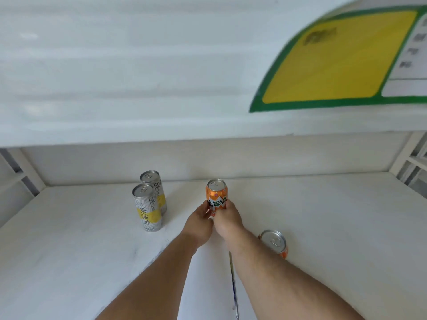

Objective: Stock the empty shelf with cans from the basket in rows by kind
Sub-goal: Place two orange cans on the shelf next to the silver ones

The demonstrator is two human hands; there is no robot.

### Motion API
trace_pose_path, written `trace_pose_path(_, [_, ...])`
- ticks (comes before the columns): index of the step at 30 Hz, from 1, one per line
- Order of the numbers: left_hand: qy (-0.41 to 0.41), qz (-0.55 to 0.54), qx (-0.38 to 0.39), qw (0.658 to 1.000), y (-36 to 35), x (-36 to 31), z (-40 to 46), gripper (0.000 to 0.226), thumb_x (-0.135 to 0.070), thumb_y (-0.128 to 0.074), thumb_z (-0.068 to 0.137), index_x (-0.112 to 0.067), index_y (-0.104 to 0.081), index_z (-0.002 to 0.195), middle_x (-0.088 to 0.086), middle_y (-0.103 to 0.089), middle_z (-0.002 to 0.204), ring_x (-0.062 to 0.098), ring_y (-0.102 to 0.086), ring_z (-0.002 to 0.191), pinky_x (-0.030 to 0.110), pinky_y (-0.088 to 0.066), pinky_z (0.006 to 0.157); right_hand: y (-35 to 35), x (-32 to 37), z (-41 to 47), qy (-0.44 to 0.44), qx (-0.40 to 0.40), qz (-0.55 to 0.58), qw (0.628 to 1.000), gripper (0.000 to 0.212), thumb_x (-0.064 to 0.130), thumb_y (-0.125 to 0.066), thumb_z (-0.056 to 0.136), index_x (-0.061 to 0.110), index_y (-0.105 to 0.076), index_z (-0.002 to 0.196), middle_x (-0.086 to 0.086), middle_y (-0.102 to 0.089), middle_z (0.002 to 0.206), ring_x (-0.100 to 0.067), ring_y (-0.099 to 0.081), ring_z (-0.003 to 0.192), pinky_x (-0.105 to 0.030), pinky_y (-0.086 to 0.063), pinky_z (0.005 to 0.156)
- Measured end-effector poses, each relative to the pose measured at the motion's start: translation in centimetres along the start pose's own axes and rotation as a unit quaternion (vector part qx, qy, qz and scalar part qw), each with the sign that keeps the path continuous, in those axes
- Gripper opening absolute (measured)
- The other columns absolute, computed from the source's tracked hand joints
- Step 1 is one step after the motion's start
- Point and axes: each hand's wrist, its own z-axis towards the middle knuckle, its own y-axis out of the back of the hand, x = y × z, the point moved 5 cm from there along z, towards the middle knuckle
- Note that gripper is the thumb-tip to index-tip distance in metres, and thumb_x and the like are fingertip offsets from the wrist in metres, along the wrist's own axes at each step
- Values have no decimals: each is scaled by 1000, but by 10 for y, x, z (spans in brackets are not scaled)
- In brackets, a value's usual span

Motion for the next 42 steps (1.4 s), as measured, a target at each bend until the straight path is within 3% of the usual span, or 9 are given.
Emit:
trace_pose_path(8, [40,-40,9,998,-1,12,-36,70,-33,-58,94,-34,-28,157,-14,-39,155,10,-41,143,32,-38,113,-4,-1,-57,20,24,-18,999,51,20,-40,99,32,-48,147,0,-65,133,-24,-60,124,-29,-43,93])
trace_pose_path(12, [43,-39,-10,998,-3,28,-83,58,-28,-51,102,-26,-32,157,-12,-39,157,11,-39,144,41,-32,121,14,-18,-121,39,66,-9,997,18,11,-42,97,26,-54,95,8,-53,84,-15,-52,84,-29,-40,73])
trace_pose_path(16, [33,-33,7,999,-14,31,-129,54,-37,-51,102,-28,-38,154,-10,-45,154,14,-47,139,41,-34,120,50,-51,-176,26,62,20,998,19,22,-52,104,21,-64,118,9,-59,104,-12,-57,101,-30,-45,87])
trace_pose_path(21, [36,-11,25,999,-34,18,-155,46,-31,-48,104,-28,-44,150,-11,-49,149,17,-50,136,37,-34,119,115,-92,-201,-7,-113,85,990,20,17,-62,96,29,-75,88,9,-77,86,-19,-73,92,-49,-58,92])
trace_pose_path(24, [37,1,39,999,-48,8,-158,38,-24,-46,105,-30,-49,142,-10,-56,138,13,-57,122,14,-42,98,142,-95,-188,-13,-171,81,982,25,22,-56,96,33,-75,110,13,-74,109,-17,-68,111,-44,-53,104])
trace_pose_path(26, [43,2,49,998,-58,1,-160,41,-24,-45,106,-28,-45,146,-8,-55,136,9,-58,111,1,-42,76,151,-92,-175,-47,-146,38,987,43,18,-47,103,21,-57,146,6,-60,138,-16,-55,129,-31,-43,105])
trace_pose_path(29, [44,9,67,997,-74,-12,-160,52,-22,-45,106,-25,-32,157,-3,-44,154,12,-45,138,16,-41,103,152,-86,-159,-76,-78,4,994,55,12,-39,106,22,-36,160,0,-42,160,-18,-43,144,-26,-34,102])
trace_pose_path(35, [44,24,92,995,-95,-21,-147,56,-16,-45,102,-29,-35,156,-5,-48,153,13,-42,143,26,-37,111,135,-86,-137,-43,11,-26,999,43,12,-43,99,37,-69,123,17,-75,115,-9,-66,116,-28,-51,92])
trace_pose_path(42, [13,24,55,998,-73,-20,-156,52,-7,-43,99,-35,-53,142,-18,-63,132,3,-55,125,19,-39,102,106,-71,-142,-23,55,-34,998,47,11,-43,98,40,-66,126,19,-73,117,-2,-65,111,-22,-49,86])
